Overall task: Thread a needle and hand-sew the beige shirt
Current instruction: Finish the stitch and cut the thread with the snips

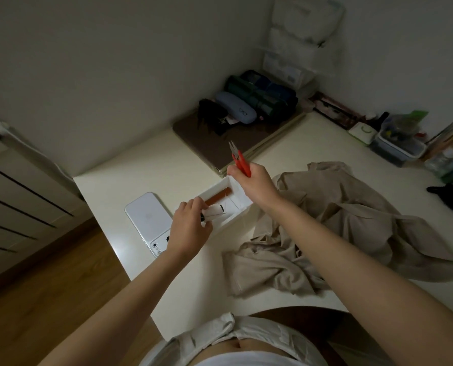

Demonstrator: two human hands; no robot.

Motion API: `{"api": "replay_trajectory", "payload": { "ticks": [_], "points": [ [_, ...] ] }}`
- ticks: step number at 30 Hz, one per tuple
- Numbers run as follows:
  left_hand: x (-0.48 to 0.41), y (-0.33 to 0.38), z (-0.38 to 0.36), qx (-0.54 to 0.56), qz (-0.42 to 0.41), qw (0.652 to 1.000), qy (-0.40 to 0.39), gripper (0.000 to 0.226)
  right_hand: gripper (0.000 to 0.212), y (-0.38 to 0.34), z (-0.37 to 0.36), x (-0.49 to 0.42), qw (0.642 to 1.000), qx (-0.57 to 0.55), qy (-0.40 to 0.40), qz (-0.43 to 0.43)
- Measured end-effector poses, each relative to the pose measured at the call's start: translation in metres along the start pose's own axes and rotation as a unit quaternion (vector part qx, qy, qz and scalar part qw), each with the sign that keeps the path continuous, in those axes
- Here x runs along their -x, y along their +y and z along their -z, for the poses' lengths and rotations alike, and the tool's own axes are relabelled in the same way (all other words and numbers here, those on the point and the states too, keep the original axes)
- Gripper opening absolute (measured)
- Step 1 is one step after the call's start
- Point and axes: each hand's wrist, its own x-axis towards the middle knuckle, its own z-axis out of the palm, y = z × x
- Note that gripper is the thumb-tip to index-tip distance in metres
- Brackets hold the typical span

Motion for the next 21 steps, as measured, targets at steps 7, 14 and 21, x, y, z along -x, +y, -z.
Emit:
{"api": "replay_trajectory", "payload": {
  "ticks": [7, 14, 21],
  "points": [
    [-0.006, -0.004, 0.001, -0.047, -0.018, 0.998, -0.023, 0.027, 0.027, -0.032, -0.009, -0.010, 0.994, -0.096, -0.038, 0.023],
    [-0.006, -0.003, 0.000, -0.065, -0.011, 0.997, -0.031, 0.029, 0.017, -0.021, -0.018, -0.017, 0.989, -0.143, -0.044, -0.010],
    [-0.009, 0.001, 0.002, -0.098, 0.005, 0.993, -0.071, 0.034, 0.045, 0.031, -0.017, -0.014, 0.976, 0.135, -0.148, -0.081]
  ]
}}
